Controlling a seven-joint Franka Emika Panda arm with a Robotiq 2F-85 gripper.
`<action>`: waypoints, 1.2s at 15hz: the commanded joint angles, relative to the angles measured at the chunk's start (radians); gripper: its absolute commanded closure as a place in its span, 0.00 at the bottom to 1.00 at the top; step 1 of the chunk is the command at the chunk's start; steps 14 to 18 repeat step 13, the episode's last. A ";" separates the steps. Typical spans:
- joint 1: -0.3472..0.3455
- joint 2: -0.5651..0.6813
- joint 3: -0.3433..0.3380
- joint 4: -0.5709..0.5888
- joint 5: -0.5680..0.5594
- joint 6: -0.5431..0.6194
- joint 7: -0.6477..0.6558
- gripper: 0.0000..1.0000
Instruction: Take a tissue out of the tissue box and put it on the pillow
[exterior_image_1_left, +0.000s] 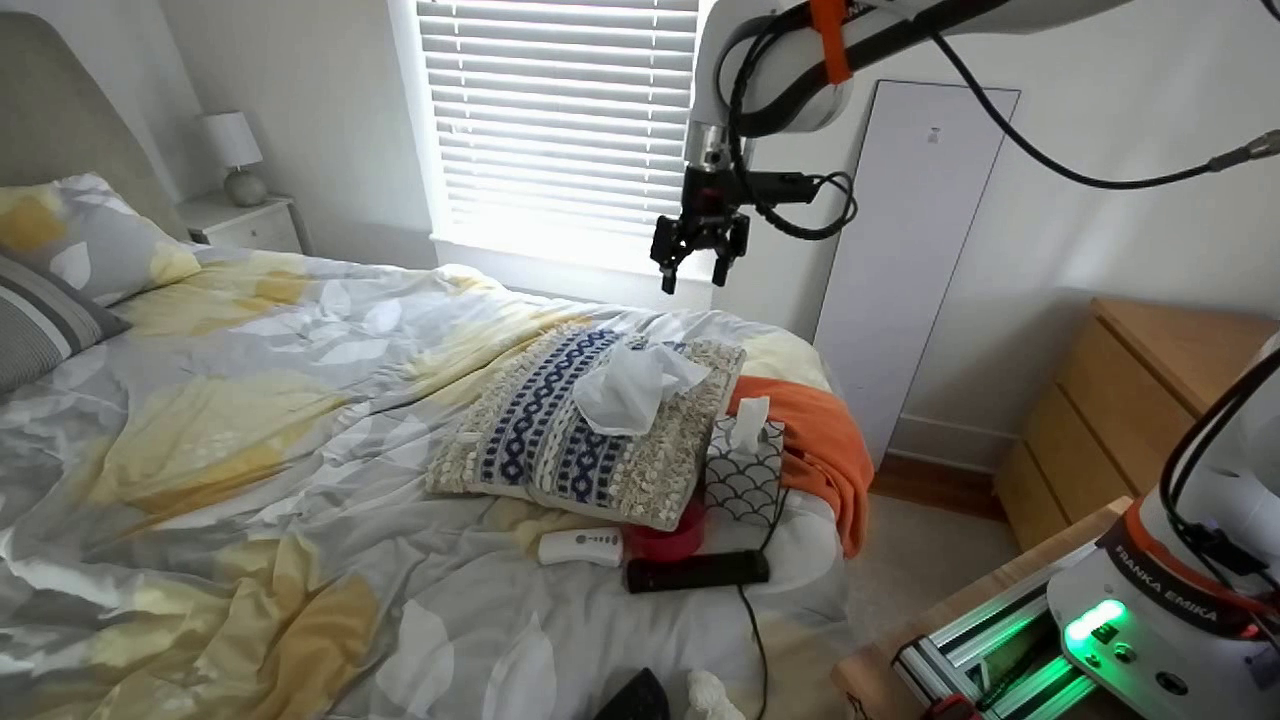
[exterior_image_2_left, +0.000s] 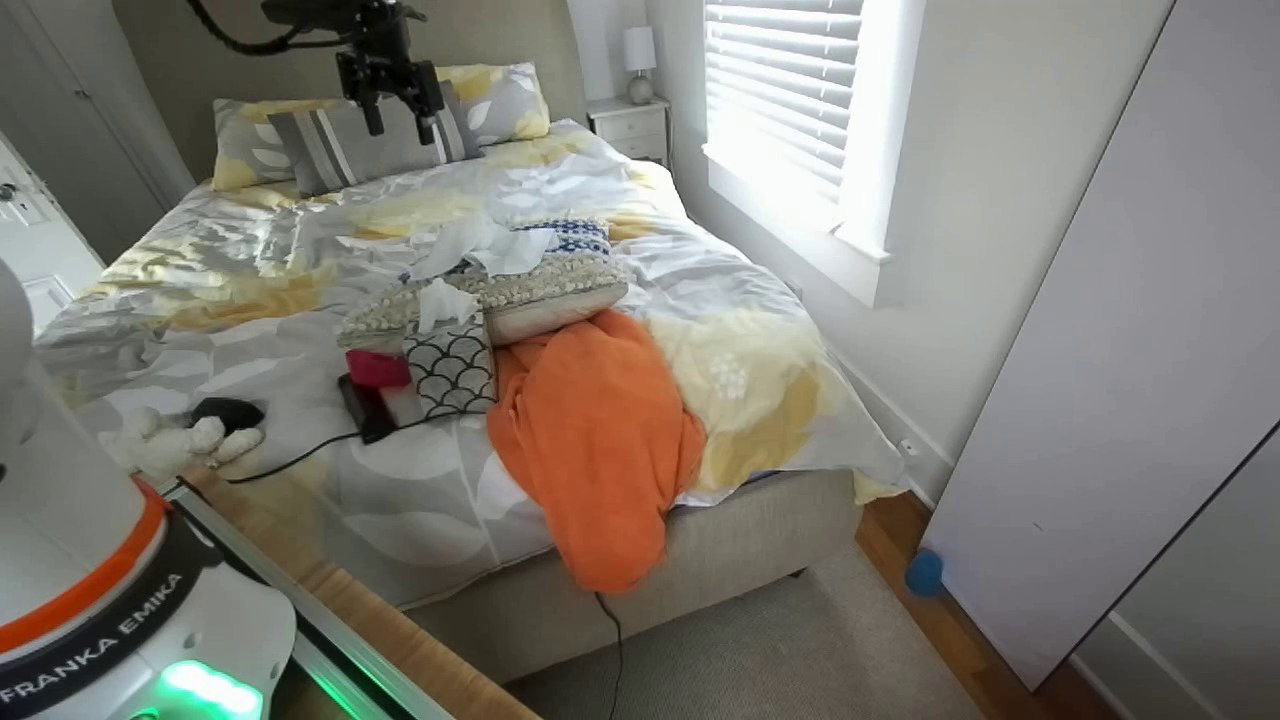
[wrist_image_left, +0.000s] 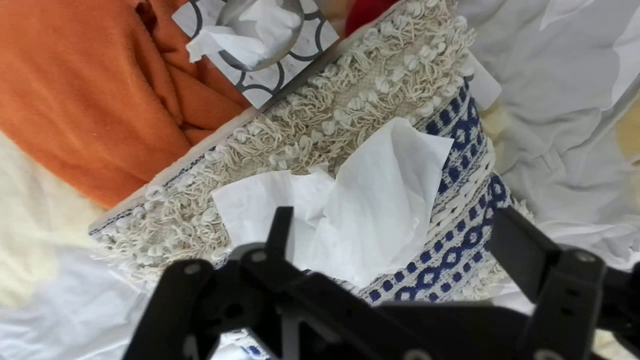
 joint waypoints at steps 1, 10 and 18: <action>-0.022 -0.131 -0.002 -0.113 0.000 0.011 -0.039 0.00; -0.035 -0.124 0.004 -0.087 0.002 -0.002 -0.051 0.00; -0.035 -0.122 0.003 -0.086 0.002 0.000 -0.052 0.00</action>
